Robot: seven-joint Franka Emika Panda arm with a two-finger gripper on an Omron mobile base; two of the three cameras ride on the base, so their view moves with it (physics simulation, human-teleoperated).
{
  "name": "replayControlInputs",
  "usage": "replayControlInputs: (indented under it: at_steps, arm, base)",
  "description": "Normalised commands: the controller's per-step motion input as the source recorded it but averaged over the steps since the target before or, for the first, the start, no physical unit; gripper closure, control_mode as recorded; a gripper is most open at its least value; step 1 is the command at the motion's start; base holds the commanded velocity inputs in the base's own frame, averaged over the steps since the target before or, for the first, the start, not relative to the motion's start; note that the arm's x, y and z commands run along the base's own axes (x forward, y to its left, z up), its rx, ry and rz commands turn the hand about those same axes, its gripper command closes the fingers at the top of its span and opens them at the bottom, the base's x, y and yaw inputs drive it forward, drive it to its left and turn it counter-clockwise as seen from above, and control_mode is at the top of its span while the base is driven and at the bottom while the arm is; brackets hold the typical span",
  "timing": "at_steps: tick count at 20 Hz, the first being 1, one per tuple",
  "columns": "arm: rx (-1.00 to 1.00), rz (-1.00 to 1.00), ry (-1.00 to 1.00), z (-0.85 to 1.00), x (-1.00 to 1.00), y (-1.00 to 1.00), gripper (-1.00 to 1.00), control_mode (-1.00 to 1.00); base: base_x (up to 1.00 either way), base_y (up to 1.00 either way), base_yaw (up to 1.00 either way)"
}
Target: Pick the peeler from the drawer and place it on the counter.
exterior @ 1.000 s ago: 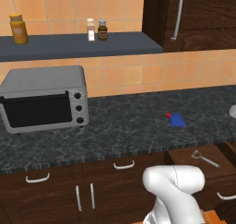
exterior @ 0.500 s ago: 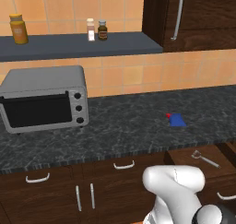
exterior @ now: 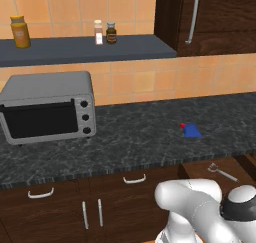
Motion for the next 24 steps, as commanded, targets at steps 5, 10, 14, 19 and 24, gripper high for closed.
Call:
replayControlInputs:
  at_steps: [5,10,14,19,24]
  arm:
    - [0.02,-0.05,0.00,-0.47,0.20,0.00,-1.00,-1.00]
    - [-0.02,0.00,0.00,-0.52,0.26,0.00,-1.00,-1.00]
    - [-0.08,0.00,0.00,-0.60,0.19,-0.17,-1.00,-1.00]
    - [-0.05,0.00,0.00,-0.47,0.34,-0.25,-1.00,-1.00]
    - [0.00,0.02,0.00,-0.30,0.27,-0.19,-1.00,-1.00]
  base:
    - [0.00,0.00,0.00]
    - [0.00,0.00,0.00]
    - [0.00,0.00,0.00]
    - [0.00,0.00,0.00]
    - [0.00,0.00,0.00]
